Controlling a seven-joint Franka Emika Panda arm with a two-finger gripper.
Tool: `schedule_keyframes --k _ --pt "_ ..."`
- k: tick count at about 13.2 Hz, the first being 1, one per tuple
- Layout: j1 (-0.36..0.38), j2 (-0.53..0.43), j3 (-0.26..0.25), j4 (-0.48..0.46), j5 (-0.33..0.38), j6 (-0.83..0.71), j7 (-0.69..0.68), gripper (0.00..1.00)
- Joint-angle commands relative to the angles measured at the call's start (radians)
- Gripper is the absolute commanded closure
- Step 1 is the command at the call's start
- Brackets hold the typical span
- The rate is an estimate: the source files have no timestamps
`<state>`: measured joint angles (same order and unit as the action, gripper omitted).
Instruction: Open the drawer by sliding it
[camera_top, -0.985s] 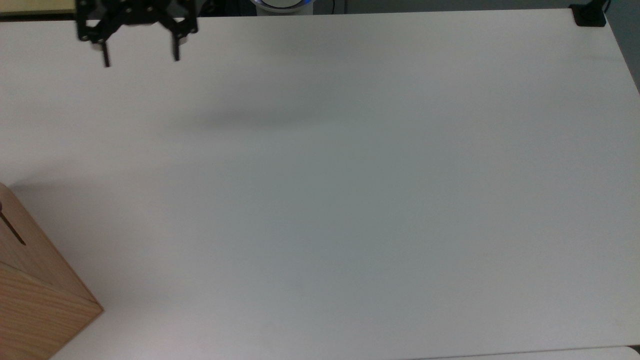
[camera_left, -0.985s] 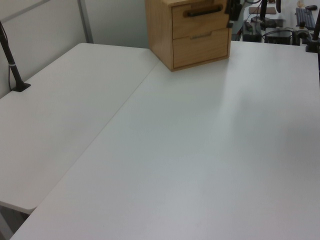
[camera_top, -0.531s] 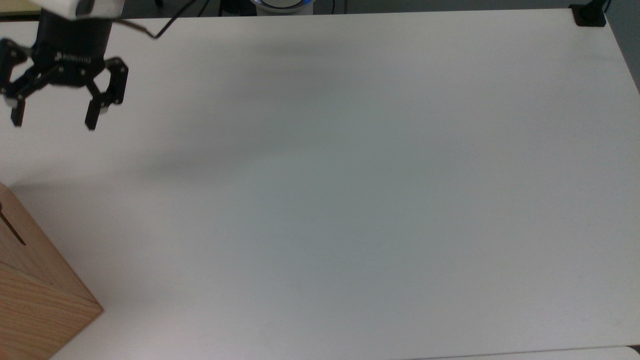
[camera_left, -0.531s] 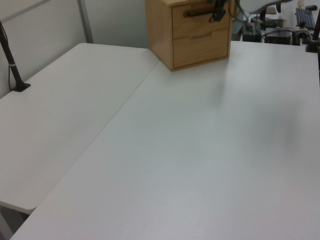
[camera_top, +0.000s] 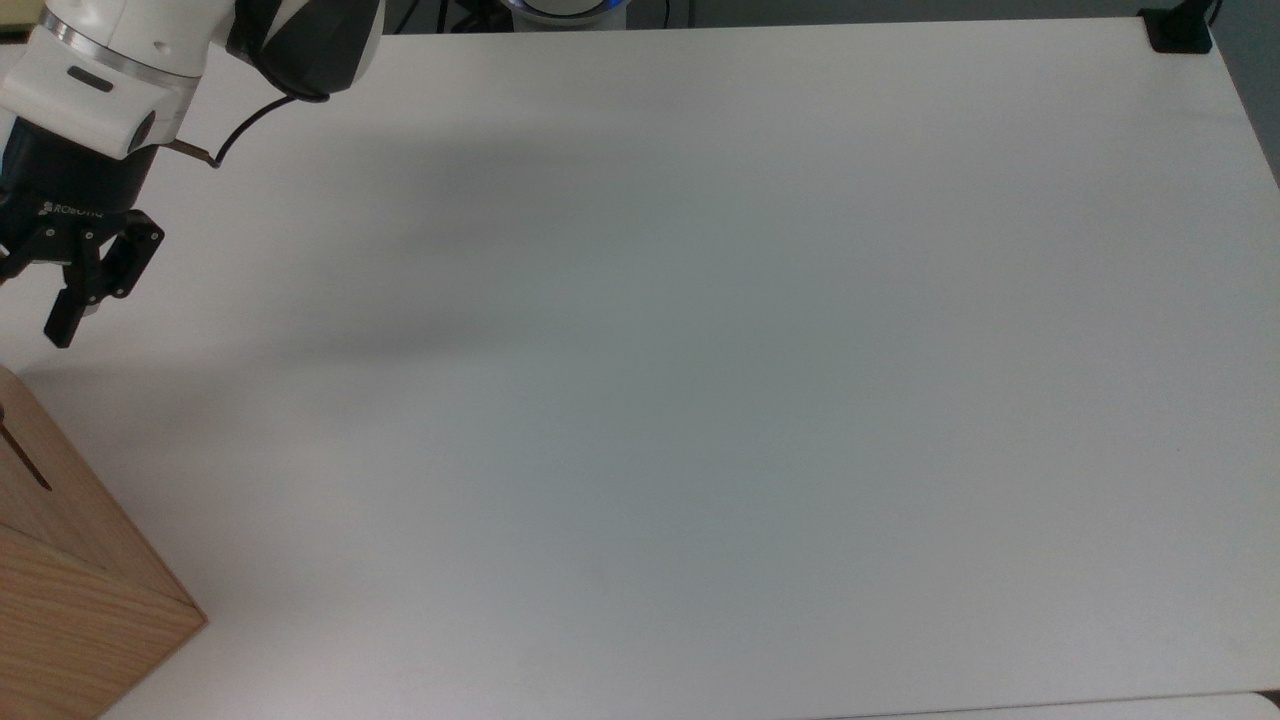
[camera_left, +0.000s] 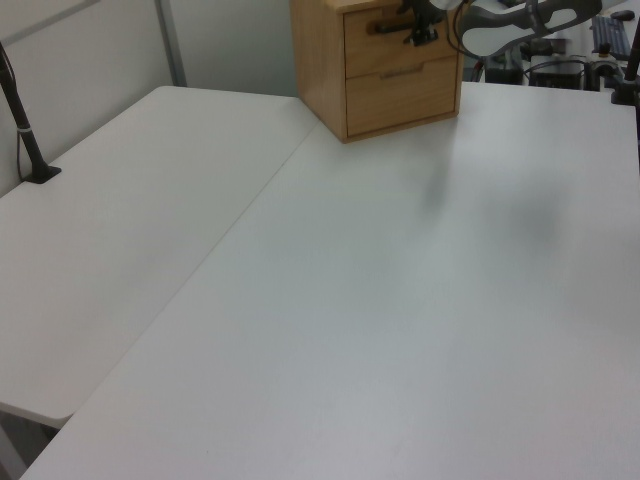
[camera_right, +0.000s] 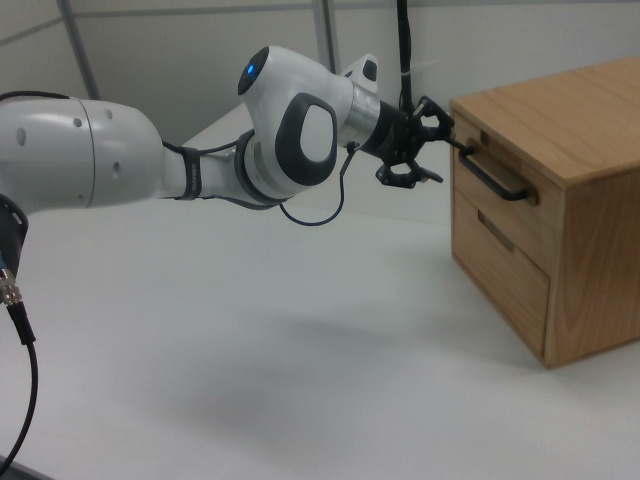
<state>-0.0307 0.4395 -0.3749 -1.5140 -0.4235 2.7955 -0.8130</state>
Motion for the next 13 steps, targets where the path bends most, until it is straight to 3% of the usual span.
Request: schedule_keyframes --k 1,6,7,9,13 --pt "-0.031 0.067 -0.007 0.061 -0.018 0.054 -0.018 0.55" --pt "-0.074 0.084 -0.007 0.095 -0.017 0.056 -0.018 0.55" --pt "-0.077 0.084 -0.007 0.092 -0.015 0.056 -0.018 0.6" --pt "-0.078 0.082 -0.007 0.086 -0.012 0.056 -0.017 0.81" --pt "-0.084 0.068 -0.007 0.06 -0.005 0.058 -0.017 0.91"
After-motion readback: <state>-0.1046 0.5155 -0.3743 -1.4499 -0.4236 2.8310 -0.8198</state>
